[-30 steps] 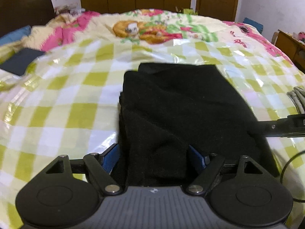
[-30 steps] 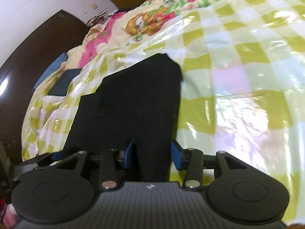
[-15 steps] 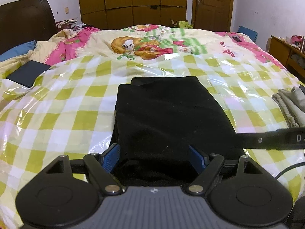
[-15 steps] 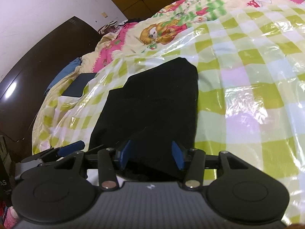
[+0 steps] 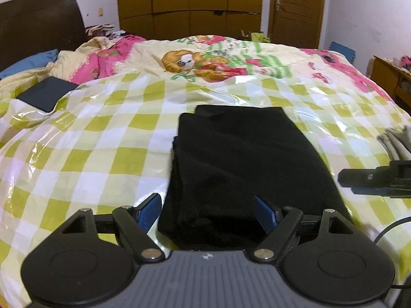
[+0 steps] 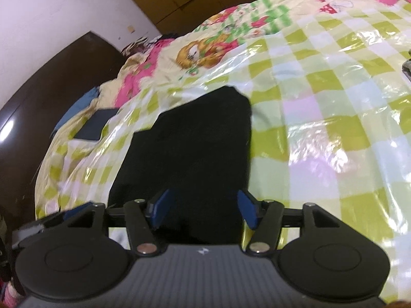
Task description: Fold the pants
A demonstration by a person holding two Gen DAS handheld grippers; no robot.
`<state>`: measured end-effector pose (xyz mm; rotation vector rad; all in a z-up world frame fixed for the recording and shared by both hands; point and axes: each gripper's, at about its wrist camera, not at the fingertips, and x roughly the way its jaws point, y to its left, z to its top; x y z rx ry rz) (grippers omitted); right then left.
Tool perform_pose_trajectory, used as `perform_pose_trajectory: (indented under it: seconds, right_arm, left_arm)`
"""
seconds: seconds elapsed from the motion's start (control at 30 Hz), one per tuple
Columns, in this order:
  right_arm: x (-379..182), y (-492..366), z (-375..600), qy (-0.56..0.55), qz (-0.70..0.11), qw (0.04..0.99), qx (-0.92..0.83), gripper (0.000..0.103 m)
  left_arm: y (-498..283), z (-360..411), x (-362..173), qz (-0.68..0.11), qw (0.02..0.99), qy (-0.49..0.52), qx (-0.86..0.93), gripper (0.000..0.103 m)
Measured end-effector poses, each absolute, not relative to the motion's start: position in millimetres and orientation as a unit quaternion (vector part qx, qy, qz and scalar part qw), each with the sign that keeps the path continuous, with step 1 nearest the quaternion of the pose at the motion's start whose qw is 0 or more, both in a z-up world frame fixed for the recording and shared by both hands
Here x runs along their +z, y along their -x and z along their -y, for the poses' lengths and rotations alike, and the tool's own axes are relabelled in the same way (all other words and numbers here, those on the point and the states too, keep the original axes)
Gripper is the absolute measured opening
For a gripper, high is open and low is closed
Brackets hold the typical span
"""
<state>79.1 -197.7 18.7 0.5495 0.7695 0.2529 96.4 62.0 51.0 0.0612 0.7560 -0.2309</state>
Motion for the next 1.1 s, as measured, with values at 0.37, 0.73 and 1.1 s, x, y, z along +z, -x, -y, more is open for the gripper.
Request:
perform_pose_trajectory:
  seconds: [0.37, 0.73, 1.1]
  right_arm:
    - [-41, -167, 189, -0.306, -0.423, 0.838, 0.16, 0.07]
    - [-40, -192, 92, -0.29, -0.459, 0.801, 0.252, 0.062]
    - [-32, -262, -98, -0.218, -0.475, 0.779, 0.346, 0.061]
  left_arm:
    - [-185, -77, -6, -0.423, 0.89, 0.029, -0.169, 0.1]
    - [-179, -148, 1, -0.401, 0.902, 0.04, -0.156, 0.071]
    - [-199, -302, 5, -0.398, 0.916, 0.033, -0.02, 0.071]
